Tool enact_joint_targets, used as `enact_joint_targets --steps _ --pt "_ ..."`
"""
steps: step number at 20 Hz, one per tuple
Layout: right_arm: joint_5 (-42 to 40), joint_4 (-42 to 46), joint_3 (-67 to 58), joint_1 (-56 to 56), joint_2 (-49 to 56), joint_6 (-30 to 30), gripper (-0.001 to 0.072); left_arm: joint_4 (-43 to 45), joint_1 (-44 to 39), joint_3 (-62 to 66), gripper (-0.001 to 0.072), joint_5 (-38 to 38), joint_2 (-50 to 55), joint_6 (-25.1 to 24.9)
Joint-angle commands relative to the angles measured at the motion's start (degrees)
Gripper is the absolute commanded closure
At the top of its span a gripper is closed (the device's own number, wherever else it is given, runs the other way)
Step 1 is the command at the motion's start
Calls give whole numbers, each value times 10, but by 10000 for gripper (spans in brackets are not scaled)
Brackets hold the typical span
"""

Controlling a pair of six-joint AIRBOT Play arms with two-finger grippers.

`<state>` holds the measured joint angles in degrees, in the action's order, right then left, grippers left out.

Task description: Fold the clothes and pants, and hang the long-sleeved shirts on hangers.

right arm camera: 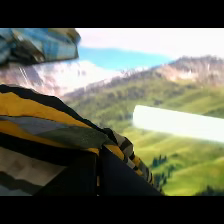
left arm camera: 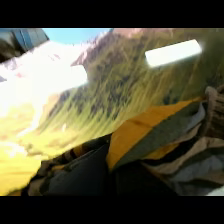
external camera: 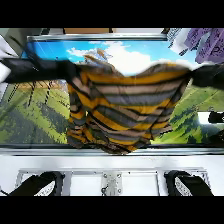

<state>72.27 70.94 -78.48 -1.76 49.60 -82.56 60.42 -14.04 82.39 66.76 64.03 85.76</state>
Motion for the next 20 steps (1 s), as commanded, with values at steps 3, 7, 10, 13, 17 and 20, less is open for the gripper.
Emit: enact_joint_targets --steps 3,7,10,13,17,20 --pt "45 22 197 1 0 -2 702 0 -83 -182 697 118 11 -9" --pt "41 43 242 0 16 -2 701 0 -161 -273 697 101 11 -9" --pt "-15 75 245 -1 34 -2 495 -1 -180 -314 697 50 11 -9" --pt "-118 94 229 -2 35 -2 138 0 -178 -308 697 22 12 -9" --pt "-63 78 210 45 22 25 295 0 -178 -303 697 -21 14 -9" --pt "-3 87 237 149 7 4 314 0 -178 -303 697 -23 24 -9"
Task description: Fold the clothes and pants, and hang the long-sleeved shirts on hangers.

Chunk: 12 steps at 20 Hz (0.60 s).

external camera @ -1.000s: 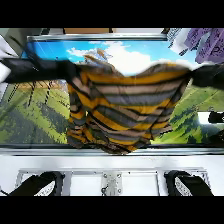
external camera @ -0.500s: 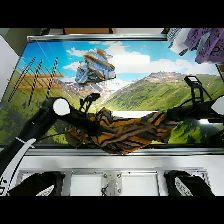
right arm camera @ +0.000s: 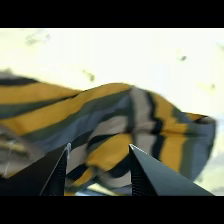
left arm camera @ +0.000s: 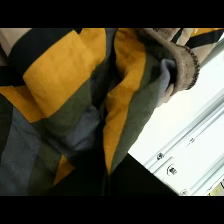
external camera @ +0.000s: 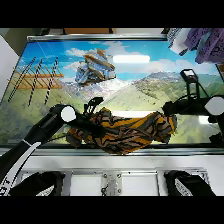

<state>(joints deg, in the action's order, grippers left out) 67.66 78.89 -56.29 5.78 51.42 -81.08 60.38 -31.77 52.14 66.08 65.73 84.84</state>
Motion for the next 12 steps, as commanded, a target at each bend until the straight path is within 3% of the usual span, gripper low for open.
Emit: enact_joint_targets --steps 1,2,5,7,9,12 --pt "44 31 31 116 -13 -44 330 0 -1 -1 697 -16 11 0" --pt "43 71 51 162 -11 -97 381 0 -1 -1 697 -15 17 0" --pt "37 181 107 273 9 -288 384 0 -1 -1 697 -5 30 0" --pt "10 194 123 310 38 -330 376 0 -1 -1 697 -2 32 0" --pt "-20 191 122 324 70 -331 52 0 -1 0 697 -1 31 0" --pt "-44 213 122 322 115 -383 58 0 -1 -1 697 2 31 0"
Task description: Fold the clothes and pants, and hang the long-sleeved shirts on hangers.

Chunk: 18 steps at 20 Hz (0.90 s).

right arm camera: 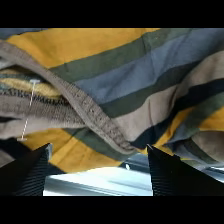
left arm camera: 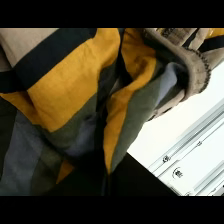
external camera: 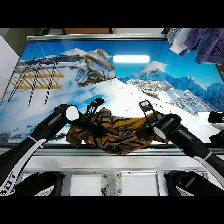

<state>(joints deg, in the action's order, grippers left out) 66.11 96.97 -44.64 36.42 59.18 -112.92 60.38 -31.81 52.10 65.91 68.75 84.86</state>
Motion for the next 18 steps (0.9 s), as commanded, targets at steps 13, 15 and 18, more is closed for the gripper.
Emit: enact_joint_targets --steps 13,15,18 --pt "-62 100 5 -10 76 -191 220 1 0 0 697 35 -80 0" --pt "-37 106 5 -18 76 -189 220 1 3 0 697 41 -100 0" --pt "-7 137 5 -22 76 -189 220 1 47 0 697 42 -136 15"
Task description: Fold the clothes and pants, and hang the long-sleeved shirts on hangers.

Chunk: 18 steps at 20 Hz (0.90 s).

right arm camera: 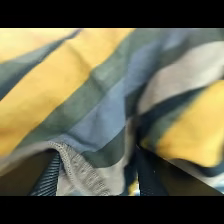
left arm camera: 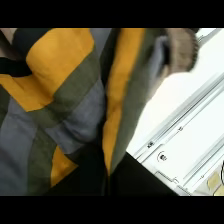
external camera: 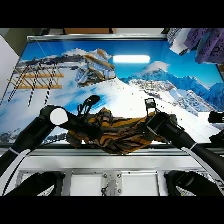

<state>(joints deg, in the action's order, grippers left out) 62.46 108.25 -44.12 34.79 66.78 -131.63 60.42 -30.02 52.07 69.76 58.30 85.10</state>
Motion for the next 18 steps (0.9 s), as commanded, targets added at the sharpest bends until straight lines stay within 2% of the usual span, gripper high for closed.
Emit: enact_joint_targets --steps 1,4,7,8,9,10,11,12,16,17,18 --pt "30 26 0 -5 1 -2 220 0 50 0 697 7 -45 13" --pt "30 26 0 -5 0 -2 221 0 99 0 697 25 -66 13" --pt "29 23 0 -5 0 -4 223 0 109 -6 697 43 -65 13" --pt "29 22 0 -5 0 -4 295 0 109 -13 697 40 -65 12" --pt "35 22 -3 -5 -1 -2 453 0 109 -21 697 34 -65 13" --pt "42 22 -8 -5 -6 6 576 1 110 -28 697 30 -65 12" --pt "50 21 -16 -5 -15 26 656 0 109 -34 697 24 -65 12" --pt "60 21 -28 -5 -29 50 700 0 109 -40 697 17 -63 12" --pt "106 -22 -80 -5 -91 130 700 -5 102 -41 695 10 -12 1" --pt "110 -34 -84 -5 -103 134 700 -5 97 -39 532 0 3 -3" --pt "114 -40 -84 -5 -114 133 700 -5 92 -30 246 -10 19 -2"
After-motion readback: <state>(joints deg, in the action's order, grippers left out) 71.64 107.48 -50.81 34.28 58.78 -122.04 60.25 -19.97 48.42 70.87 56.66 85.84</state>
